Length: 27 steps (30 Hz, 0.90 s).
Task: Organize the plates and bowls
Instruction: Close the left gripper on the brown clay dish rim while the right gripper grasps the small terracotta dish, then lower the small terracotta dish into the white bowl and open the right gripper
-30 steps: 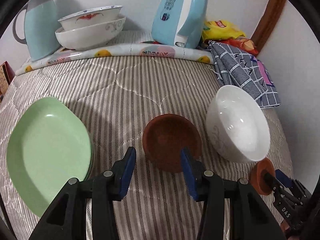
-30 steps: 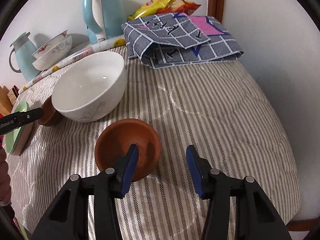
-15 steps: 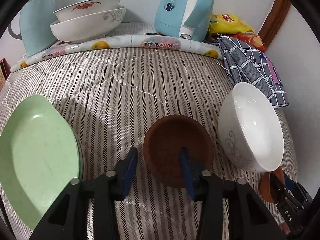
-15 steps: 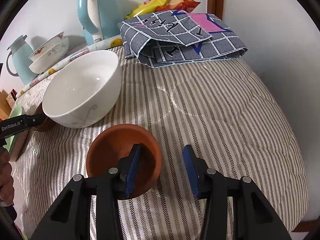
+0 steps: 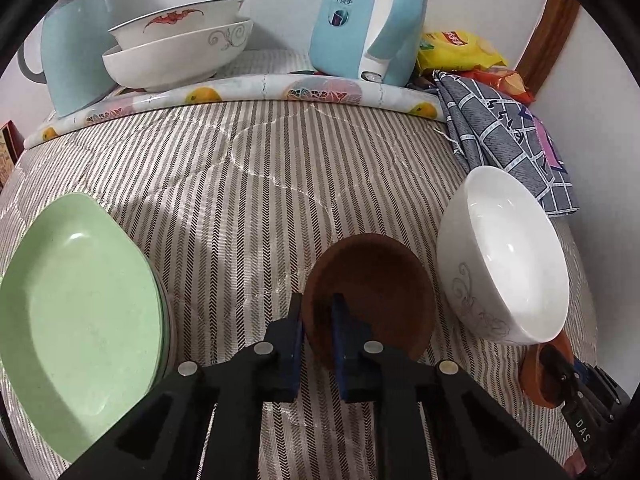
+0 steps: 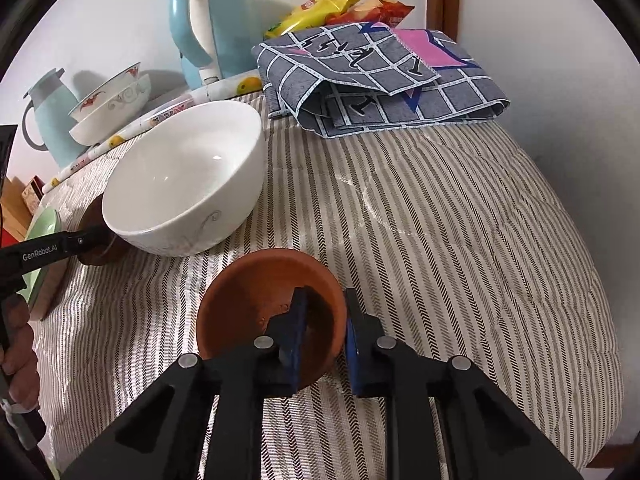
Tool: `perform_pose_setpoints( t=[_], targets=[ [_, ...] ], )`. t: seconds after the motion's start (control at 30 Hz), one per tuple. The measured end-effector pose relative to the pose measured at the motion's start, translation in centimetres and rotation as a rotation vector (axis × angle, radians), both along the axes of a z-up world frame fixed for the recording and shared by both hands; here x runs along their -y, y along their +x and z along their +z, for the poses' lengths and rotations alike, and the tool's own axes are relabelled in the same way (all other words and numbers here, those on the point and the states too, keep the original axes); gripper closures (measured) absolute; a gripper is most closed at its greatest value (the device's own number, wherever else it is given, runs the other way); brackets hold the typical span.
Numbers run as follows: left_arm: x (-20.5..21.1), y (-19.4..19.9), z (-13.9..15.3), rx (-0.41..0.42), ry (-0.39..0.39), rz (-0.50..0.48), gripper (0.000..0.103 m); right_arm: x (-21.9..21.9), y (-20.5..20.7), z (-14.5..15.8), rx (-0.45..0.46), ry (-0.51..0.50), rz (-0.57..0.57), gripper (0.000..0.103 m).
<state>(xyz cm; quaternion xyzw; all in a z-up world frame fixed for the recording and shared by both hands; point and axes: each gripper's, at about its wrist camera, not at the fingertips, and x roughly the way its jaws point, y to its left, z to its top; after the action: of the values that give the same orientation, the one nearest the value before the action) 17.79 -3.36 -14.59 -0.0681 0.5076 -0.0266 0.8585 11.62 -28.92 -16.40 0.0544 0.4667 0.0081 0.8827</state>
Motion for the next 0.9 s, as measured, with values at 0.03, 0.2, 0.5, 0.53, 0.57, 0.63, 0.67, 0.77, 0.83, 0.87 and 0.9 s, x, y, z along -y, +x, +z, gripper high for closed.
perform_pose_setpoints(
  t=[0.03, 0.2, 0.5, 0.53, 0.57, 0.63, 0.67, 0.77, 0.83, 0.87, 0.9],
  targets=[
    [0.1, -0.1, 0.2, 0.007, 0.003, -0.003, 0.093, 0.1, 0.0, 0.1, 0.002, 0.008, -0.001, 0.09],
    [0.3, -0.6, 1.0, 0.031, 0.006, -0.01, 0.095, 0.0, -0.2, 0.5, 0.005, 0.011, -0.002, 0.092],
    [0.1, -1.4, 2.0, 0.048, 0.009, -0.013, 0.095, -0.5, -0.4, 1.4, 0.019, 0.014, 0.002, 0.093],
    [0.1, -1.5, 2.2, 0.05, 0.008, -0.012, 0.095, -0.6, -0.4, 1.5, 0.019, 0.008, 0.003, 0.093],
    [0.0, -1.6, 2.4, 0.053, 0.007, -0.012, 0.095, -0.7, -0.4, 1.5, 0.019, 0.004, 0.003, 0.093],
    [-0.1, -1.8, 2.7, 0.059, 0.007, -0.01, 0.095, -0.8, -0.6, 1.8, 0.023, 0.008, 0.003, 0.093],
    [-0.2, -1.9, 2.8, 0.061, 0.006, -0.008, 0.095, -0.8, -0.7, 2.0, 0.025, 0.009, 0.003, 0.093],
    [-0.4, -2.0, 3.4, 0.067, 0.0, -0.004, 0.095, -0.7, -0.9, 2.7, 0.033, 0.007, 0.004, 0.093],
    [-0.4, -2.1, 3.8, 0.075, -0.002, -0.005, 0.095, -0.6, -1.1, 3.3, 0.044, 0.005, 0.005, 0.093],
    [-0.4, -2.2, 4.1, 0.08, -0.001, -0.004, 0.095, -0.6, -1.1, 3.6, 0.05, 0.003, 0.005, 0.093],
    [-0.4, -2.3, 4.3, 0.084, -0.002, -0.004, 0.095, -0.5, -1.2, 4.0, 0.057, 0.002, 0.004, 0.093]
  ],
)
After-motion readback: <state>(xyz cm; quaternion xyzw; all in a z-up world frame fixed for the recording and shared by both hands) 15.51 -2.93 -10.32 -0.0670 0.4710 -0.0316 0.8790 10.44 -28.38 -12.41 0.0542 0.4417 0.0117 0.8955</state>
